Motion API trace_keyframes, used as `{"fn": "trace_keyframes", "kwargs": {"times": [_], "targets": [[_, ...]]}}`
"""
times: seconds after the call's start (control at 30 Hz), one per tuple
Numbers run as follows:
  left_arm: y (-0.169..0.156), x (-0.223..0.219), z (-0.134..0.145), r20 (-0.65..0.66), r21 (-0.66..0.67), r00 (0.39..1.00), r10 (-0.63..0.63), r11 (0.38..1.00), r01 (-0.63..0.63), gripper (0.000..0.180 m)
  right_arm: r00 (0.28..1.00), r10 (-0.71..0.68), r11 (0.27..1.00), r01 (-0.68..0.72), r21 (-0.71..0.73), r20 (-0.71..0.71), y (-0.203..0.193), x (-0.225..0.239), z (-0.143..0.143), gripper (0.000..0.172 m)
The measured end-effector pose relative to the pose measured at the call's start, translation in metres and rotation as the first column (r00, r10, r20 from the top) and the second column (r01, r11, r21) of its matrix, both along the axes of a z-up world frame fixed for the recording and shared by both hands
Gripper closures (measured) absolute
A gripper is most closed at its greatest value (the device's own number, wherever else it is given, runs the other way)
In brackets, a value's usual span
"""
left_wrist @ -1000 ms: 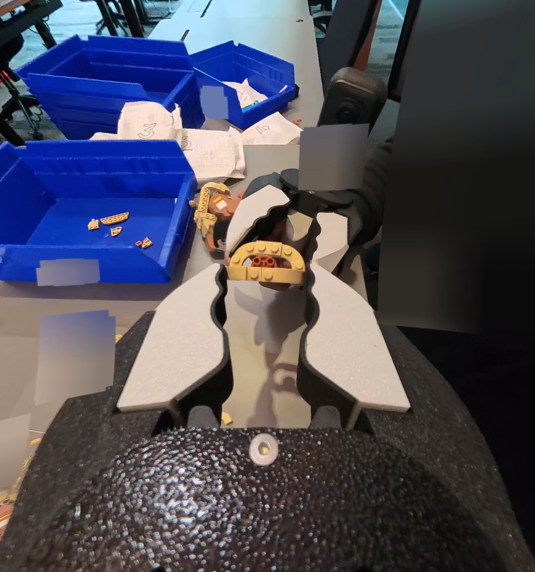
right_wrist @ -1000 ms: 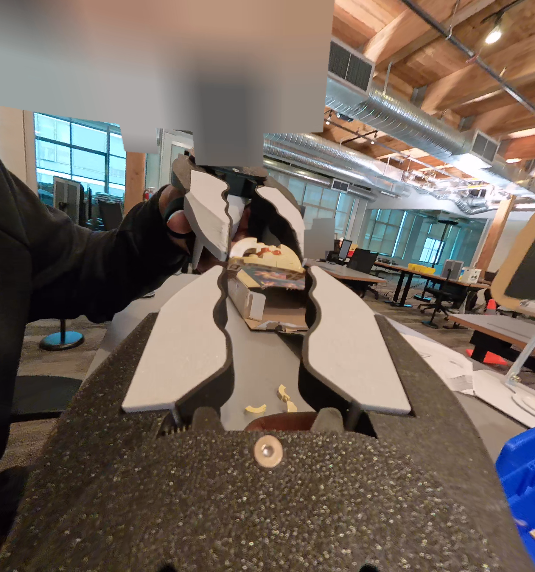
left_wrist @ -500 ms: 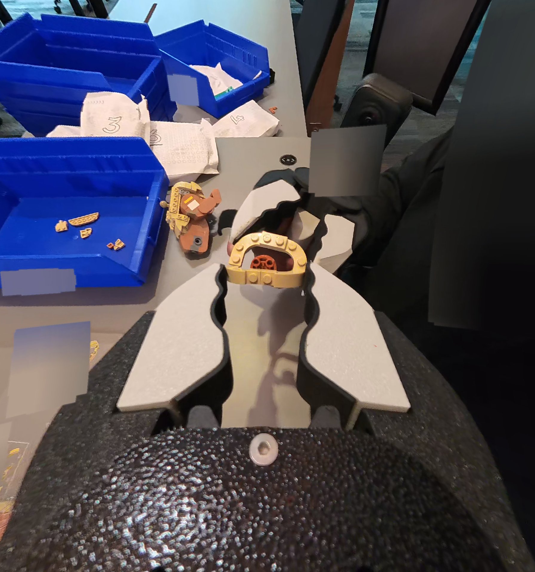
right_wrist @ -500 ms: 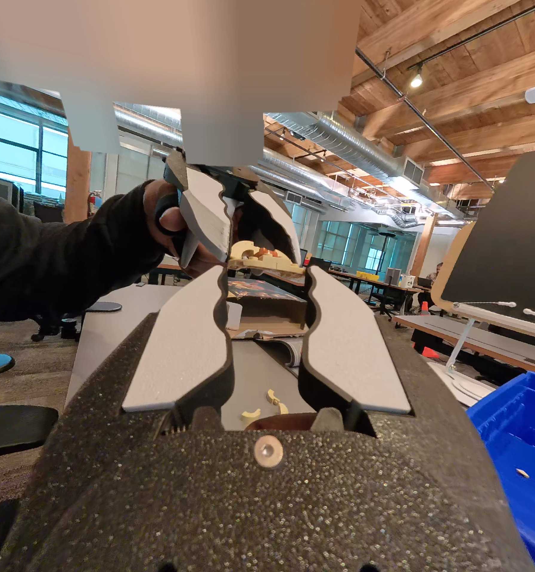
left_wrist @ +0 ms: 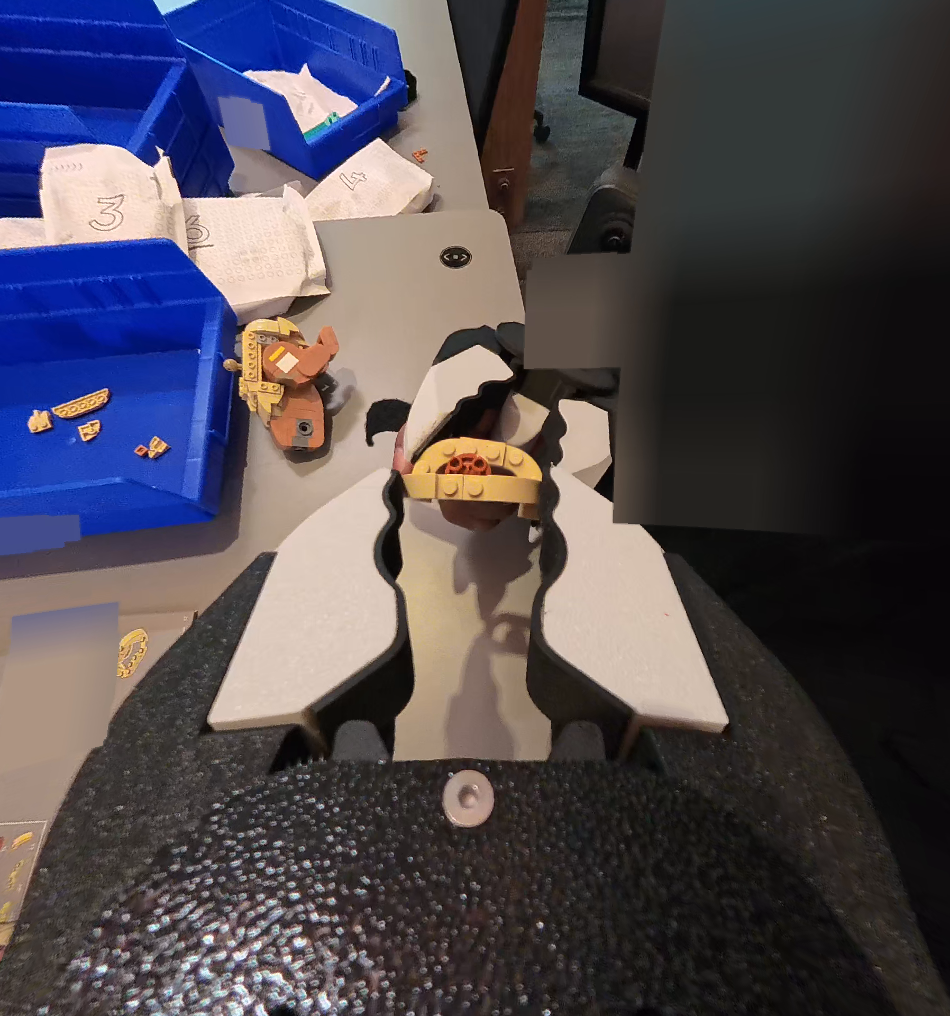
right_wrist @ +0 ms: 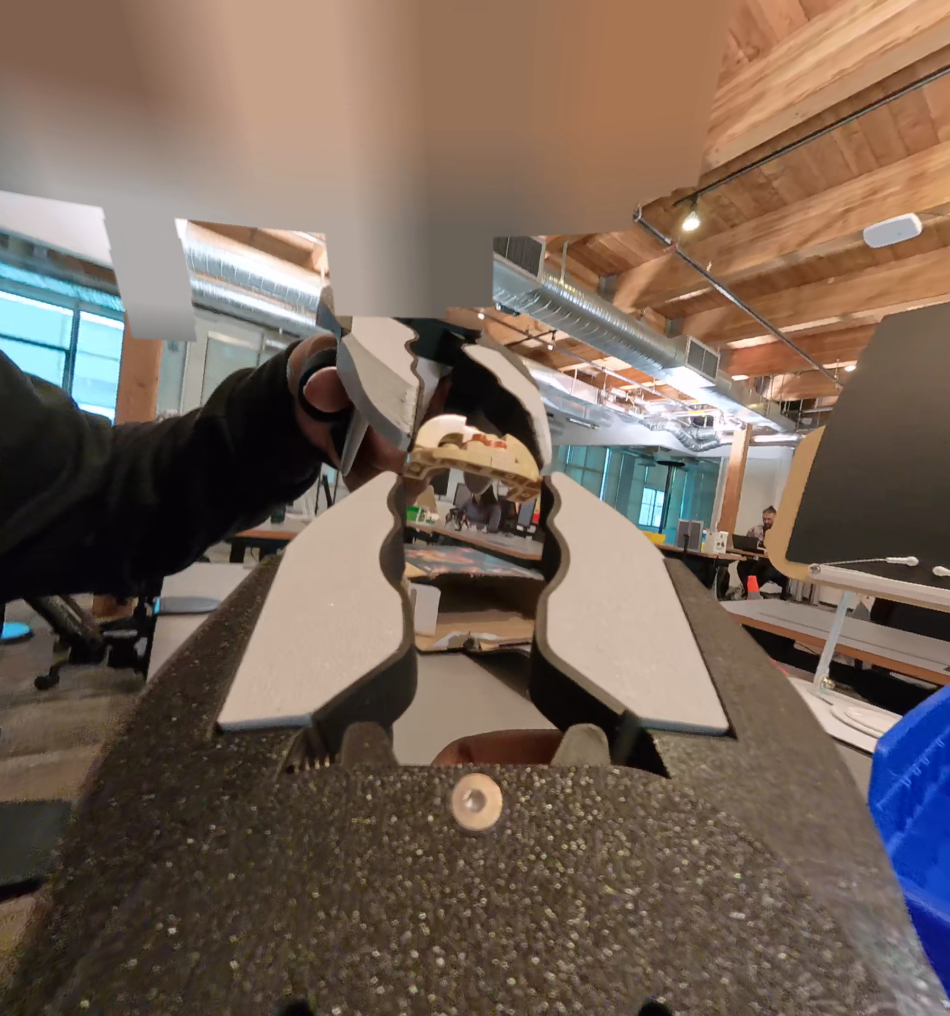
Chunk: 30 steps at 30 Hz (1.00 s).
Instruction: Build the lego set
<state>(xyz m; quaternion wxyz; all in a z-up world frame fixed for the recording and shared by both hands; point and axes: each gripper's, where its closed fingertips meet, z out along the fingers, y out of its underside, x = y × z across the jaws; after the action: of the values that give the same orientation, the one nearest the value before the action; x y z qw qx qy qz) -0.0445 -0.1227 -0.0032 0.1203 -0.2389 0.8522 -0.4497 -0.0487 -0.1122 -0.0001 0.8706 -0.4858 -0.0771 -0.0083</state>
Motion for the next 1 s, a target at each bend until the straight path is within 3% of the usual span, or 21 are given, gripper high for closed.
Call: {"fn": "trace_keyframes", "kwargs": {"times": [0.03, 0.07, 0.17, 0.4, 0.53, 0.63, 0.83, 1.0], "targets": [[-0.001, -0.002, 0.001, -0.003, 0.0, 1.0, -0.011, 1.0, 0.011, 0.13, 0.999, -0.032, 0.999, 0.033, 0.022, -0.043, -0.001, 0.007, 0.002, 0.163], [-0.005, -0.009, 0.003, -0.026, -0.016, 0.999, -0.038, 0.999, 0.037, 0.132, 0.997, -0.036, 0.996, 0.04, 0.074, -0.062, -0.006, 0.01, 0.006, 0.164], [0.001, -0.006, 0.002, 0.009, 0.049, 1.0, 0.01, 0.999, -0.01, 0.132, 0.999, -0.011, 0.993, 0.017, 0.117, -0.053, -0.008, 0.007, 0.012, 0.164], [0.014, -0.002, 0.002, -0.006, -0.021, 0.999, 0.053, 0.998, -0.053, 0.132, 0.98, -0.165, 0.983, 0.173, 0.068, -0.107, 0.004, 0.026, 0.005, 0.164], [0.018, -0.002, 0.007, -0.007, -0.13, 0.999, 0.047, 0.99, -0.047, 0.132, 0.932, -0.36, 0.933, 0.36, 0.01, 0.03, 0.006, 0.04, -0.002, 0.164], [0.02, 0.003, 0.005, -0.038, -0.246, 0.997, 0.072, 0.966, -0.079, 0.132, 0.854, -0.485, 0.867, 0.498, -0.025, 0.189, 0.01, 0.045, -0.012, 0.164], [0.022, 0.014, -0.024, -0.112, -0.338, 0.981, 0.16, 0.922, -0.189, 0.132, 0.771, -0.568, 0.799, 0.6, -0.029, 0.287, 0.014, 0.049, -0.019, 0.164], [0.021, 0.016, -0.031, -0.102, -0.391, 0.974, 0.204, 0.892, -0.228, 0.132, 0.735, -0.594, 0.773, 0.634, -0.021, 0.326, 0.018, 0.047, -0.021, 0.163]]}}
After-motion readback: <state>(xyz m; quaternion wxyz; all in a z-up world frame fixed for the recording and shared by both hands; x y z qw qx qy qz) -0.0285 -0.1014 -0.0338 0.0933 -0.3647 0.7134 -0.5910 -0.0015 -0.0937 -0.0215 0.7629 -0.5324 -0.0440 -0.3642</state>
